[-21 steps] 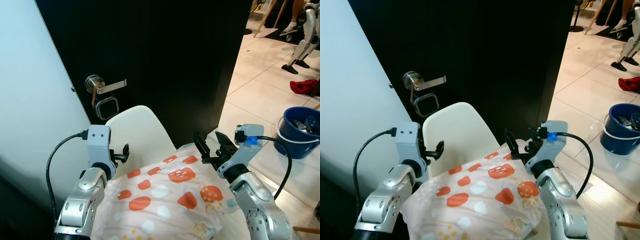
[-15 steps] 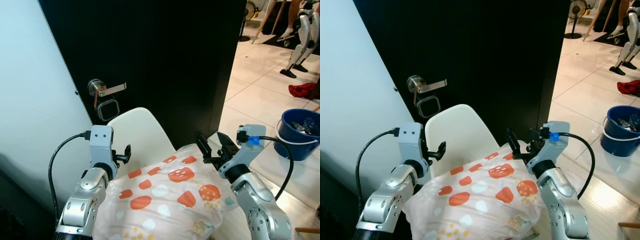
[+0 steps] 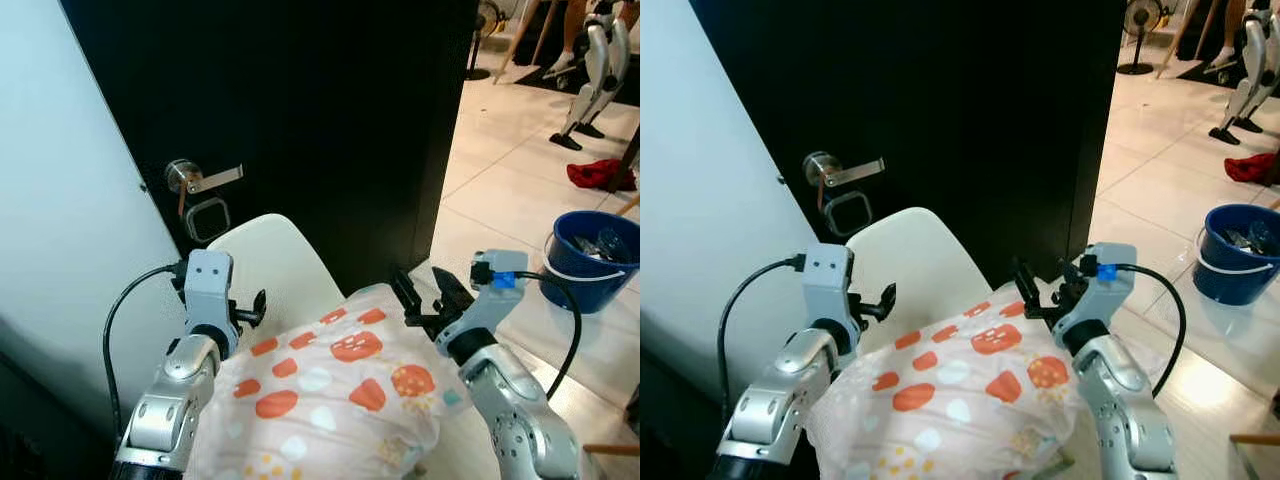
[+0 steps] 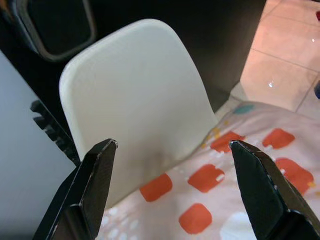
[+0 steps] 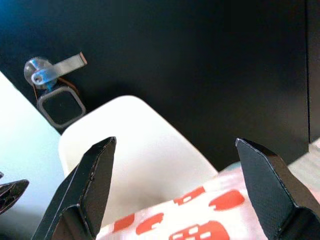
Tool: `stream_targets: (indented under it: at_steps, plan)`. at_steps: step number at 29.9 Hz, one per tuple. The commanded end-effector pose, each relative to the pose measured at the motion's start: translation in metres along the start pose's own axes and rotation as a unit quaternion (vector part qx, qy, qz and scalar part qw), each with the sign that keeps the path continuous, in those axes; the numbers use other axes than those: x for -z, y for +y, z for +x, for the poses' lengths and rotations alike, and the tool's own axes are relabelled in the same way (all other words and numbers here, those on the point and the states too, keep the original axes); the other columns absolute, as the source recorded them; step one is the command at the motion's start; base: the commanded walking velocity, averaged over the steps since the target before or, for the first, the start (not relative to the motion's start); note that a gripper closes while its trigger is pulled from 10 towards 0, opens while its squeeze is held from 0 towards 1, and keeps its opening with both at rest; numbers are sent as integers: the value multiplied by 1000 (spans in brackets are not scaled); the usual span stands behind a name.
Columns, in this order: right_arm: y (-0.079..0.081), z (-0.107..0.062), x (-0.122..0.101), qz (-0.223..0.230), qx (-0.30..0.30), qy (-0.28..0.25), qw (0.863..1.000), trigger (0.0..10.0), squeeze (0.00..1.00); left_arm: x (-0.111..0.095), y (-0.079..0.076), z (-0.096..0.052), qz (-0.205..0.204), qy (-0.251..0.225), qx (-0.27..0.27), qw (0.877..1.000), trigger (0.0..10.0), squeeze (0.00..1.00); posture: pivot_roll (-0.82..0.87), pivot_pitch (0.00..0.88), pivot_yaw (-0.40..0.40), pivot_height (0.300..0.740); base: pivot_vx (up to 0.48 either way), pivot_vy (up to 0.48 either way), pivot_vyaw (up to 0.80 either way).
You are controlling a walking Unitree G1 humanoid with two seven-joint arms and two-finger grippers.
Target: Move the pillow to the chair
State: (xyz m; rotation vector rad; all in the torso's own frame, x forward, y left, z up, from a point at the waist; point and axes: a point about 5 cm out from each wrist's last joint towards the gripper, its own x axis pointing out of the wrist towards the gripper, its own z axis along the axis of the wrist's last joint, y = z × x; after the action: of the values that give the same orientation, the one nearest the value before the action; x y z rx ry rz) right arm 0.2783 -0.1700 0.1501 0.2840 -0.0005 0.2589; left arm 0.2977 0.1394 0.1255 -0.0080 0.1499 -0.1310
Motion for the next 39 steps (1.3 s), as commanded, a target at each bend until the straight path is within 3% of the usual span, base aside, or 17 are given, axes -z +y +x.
stream_targets:
  at_steps: [1,23,26,31,35,39]
  plan:
    - [0,1,5,11,-1,10,1000,10000,0,4,3,1,8,6,-4,1000,10000,0,-99,0,72,740,-472,0,0]
    - [0,3,7,7,-3,20,1000,10000,0,5,4,2,-4,-2,-5,1000,10000,0,-106,0,68,740,-449,0,-72]
    - [0,2,7,5,-5,19,1000,10000,0,5,4,2,-21,-3,-3,1000,10000,0,-106,1,68,740,0,0,-788]
    - [0,3,7,1,-4,20,1000,10000,0,3,8,2,-107,-24,15,994,10000,0,-104,5,65,740,0,0,-788]
    - [0,3,6,1,-2,19,1000,10000,0,2,9,3,-124,-34,19,992,10000,0,-102,4,67,740,0,0,-788]
    - [-1,4,6,2,2,17,1000,10000,0,1,12,4,-170,-49,25,984,10000,0,-105,6,66,740,0,0,-794]
